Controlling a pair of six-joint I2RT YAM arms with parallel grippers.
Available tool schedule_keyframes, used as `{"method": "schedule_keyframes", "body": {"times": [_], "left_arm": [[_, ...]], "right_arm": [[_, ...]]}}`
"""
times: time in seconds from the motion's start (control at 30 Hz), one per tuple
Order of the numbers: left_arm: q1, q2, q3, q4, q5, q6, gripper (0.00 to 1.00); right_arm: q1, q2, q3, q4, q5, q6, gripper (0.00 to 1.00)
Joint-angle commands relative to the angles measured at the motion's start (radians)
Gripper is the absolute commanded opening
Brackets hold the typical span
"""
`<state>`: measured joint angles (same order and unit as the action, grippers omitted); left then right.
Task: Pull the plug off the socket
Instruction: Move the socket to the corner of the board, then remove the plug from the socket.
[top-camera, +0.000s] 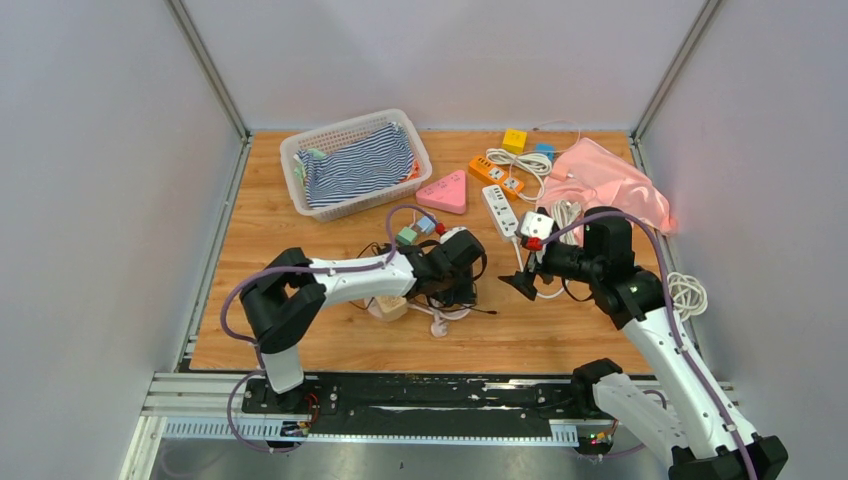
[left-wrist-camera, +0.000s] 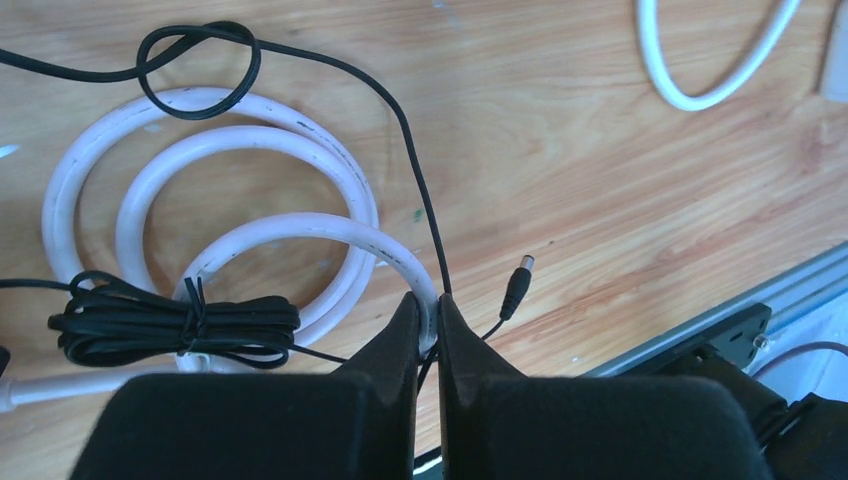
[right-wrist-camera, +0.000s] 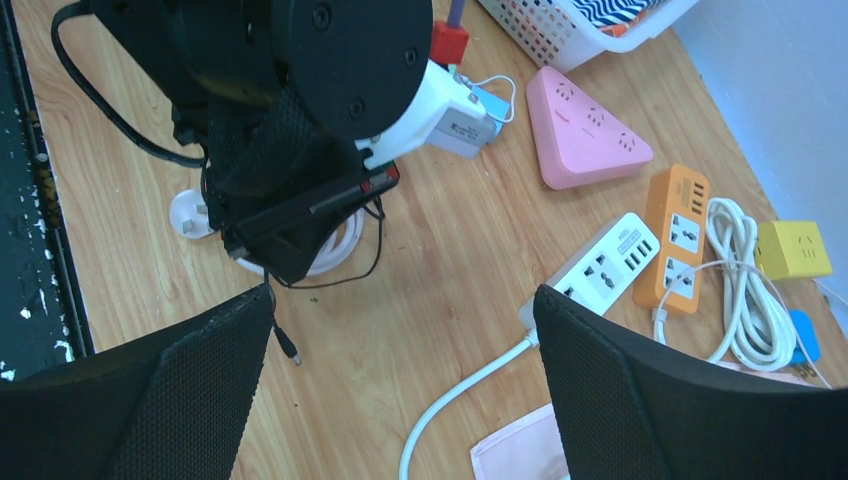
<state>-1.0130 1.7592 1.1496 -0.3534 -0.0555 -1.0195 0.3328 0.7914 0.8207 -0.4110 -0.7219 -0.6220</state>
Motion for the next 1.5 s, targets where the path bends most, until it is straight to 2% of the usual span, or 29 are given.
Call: {"method": "schedule_keyframes", "body": {"times": [0.0, 0.07, 0.13, 0.17, 0.3, 0.37, 0.8, 1.07, 1.27, 1.47], "left_arm": [[-0.026, 0.056, 0.058, 0.109, 0.046, 0.059, 0.01], [-0.031, 0.052, 0.040, 0.145, 0.049, 0.091, 0.04], [-0.031, 0.029, 0.000, 0.199, 0.074, 0.127, 0.12], [-0.031, 0.016, -0.025, 0.226, 0.082, 0.139, 0.19], [-0.032, -0.041, -0.105, 0.314, 0.106, 0.177, 0.54], [-0.031, -0.061, -0.129, 0.329, 0.108, 0.189, 0.62], [-0.033, -0.254, -0.207, 0.327, 0.094, 0.347, 0.70], [-0.033, -0.478, -0.308, 0.327, 0.057, 0.475, 0.77], [-0.032, -0.707, -0.428, 0.336, -0.055, 0.551, 0.78], [-0.033, -0.934, -0.573, 0.340, -0.226, 0.577, 0.84]], "right_arm": [[-0.019, -0.009, -0.015, 0.021, 0.033, 0.024, 1.00], [-0.026, -0.007, -0.015, 0.021, 0.031, 0.024, 1.00], [-0.030, -0.005, -0.017, 0.021, 0.032, 0.024, 1.00], [-0.032, -0.004, -0.017, 0.021, 0.031, 0.025, 1.00], [-0.035, 0.001, -0.018, 0.021, 0.029, 0.024, 1.00], [-0.037, 0.003, -0.018, 0.021, 0.028, 0.025, 1.00], [-0.055, -0.002, -0.019, 0.019, 0.000, 0.033, 1.00], [-0.064, 0.006, -0.020, 0.021, -0.012, 0.037, 1.00], [-0.066, 0.020, -0.023, 0.021, -0.023, 0.040, 1.00], [-0.066, 0.041, -0.030, 0.019, -0.057, 0.035, 1.00]]}}
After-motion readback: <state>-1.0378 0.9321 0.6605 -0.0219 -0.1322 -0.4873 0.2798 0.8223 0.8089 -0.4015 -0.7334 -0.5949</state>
